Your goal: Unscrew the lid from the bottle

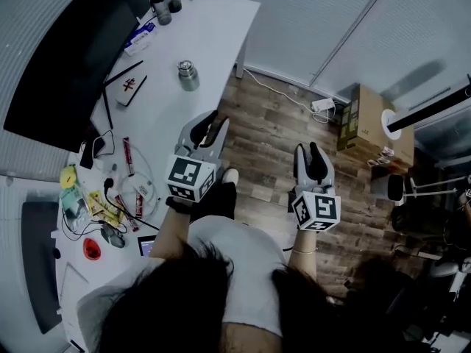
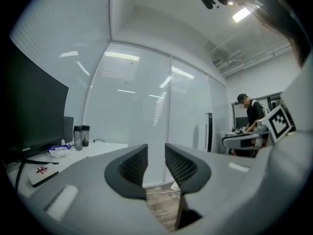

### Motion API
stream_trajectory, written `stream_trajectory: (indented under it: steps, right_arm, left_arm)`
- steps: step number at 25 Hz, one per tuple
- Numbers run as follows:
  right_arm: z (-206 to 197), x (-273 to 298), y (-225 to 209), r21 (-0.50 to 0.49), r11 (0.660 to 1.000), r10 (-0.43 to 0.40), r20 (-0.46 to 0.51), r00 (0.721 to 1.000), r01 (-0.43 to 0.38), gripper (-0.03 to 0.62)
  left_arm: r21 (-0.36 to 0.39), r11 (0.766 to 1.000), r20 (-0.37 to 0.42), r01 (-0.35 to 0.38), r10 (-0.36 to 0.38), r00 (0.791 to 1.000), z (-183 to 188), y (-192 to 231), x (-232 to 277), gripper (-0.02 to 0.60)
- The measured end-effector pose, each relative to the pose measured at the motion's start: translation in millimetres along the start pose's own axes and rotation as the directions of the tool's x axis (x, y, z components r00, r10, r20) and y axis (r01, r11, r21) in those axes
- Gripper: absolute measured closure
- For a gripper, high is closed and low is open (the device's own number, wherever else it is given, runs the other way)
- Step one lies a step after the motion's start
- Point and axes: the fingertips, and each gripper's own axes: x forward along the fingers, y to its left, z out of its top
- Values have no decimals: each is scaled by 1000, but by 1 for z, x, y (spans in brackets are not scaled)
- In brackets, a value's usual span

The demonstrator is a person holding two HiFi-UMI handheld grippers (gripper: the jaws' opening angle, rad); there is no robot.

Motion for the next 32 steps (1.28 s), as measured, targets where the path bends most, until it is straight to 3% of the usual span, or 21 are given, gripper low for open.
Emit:
stream_trajectory:
  steps: [6, 15, 23, 26, 28, 32]
  right_arm:
    - [17, 71, -18, 16, 1000, 16, -1, 1000, -16, 481]
    - [30, 153, -20, 28, 999, 47, -14, 999, -47, 450]
    - [35, 224, 1, 12, 987, 162, -50, 985, -162, 428]
    - [38, 254, 15, 7, 972, 235, -51, 971, -235, 419]
    - [38, 277, 27, 3, 955, 295, -58, 954, -295, 418]
    - [37, 331, 58, 2, 897, 441, -70, 895, -442, 407]
  left_arm:
    - [-5, 1000, 6, -2, 2, 1000, 17, 41, 61, 418]
    - [-7, 1000, 8, -22, 22, 1000, 27, 97, 117, 411]
    - [-42, 993, 9, -106, 106, 994, 26, 146, 126, 394]
    - [-53, 985, 17, -167, 168, 986, 27, 170, 123, 391]
    - [-61, 975, 15, -213, 214, 977, 26, 186, 120, 355]
    - [-68, 940, 26, -334, 337, 941, 27, 223, 113, 347]
